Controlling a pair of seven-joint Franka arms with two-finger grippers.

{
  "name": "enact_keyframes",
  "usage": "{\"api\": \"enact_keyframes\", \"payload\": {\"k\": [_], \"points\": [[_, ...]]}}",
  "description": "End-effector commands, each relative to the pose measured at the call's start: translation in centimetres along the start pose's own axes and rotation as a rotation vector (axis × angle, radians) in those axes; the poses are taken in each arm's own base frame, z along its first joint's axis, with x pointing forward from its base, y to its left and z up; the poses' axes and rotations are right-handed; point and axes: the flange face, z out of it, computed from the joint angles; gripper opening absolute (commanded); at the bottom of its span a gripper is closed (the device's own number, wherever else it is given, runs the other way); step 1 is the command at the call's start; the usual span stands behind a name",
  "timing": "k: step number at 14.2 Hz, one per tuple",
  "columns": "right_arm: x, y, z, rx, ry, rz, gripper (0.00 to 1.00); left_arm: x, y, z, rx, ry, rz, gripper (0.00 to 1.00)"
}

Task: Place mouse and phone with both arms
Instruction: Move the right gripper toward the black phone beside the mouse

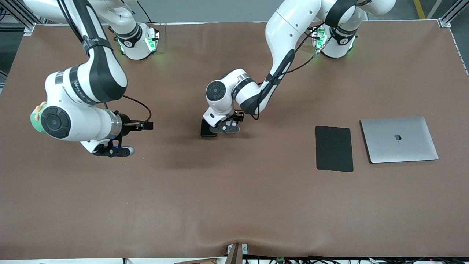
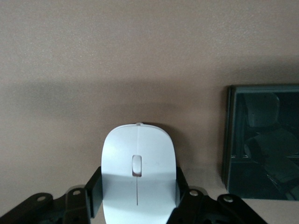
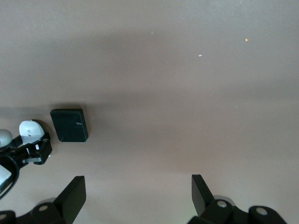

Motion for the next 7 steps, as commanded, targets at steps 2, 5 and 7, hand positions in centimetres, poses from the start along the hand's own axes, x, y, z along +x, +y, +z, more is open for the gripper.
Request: {"api": "enact_keyframes", "payload": {"k": [2,5,7], "points": [[-0.2,-4.2,2.0,0.003,0.023,0.031,1.0,0.3,-0.3,-3.4,-0.037,0.01,-0.025,0.0],[0.1,-5.3,2.9,0.0,0.031,0.02,1.0,3.0,-3.2,-8.9,-0.062,0.034,-0.077,0.0],[0.3,-6.0,4.1,-0.004,0.03,0.01,1.0,5.2,-6.2,-12.7,-0.083,0.049,-0.123,0.0]]}}
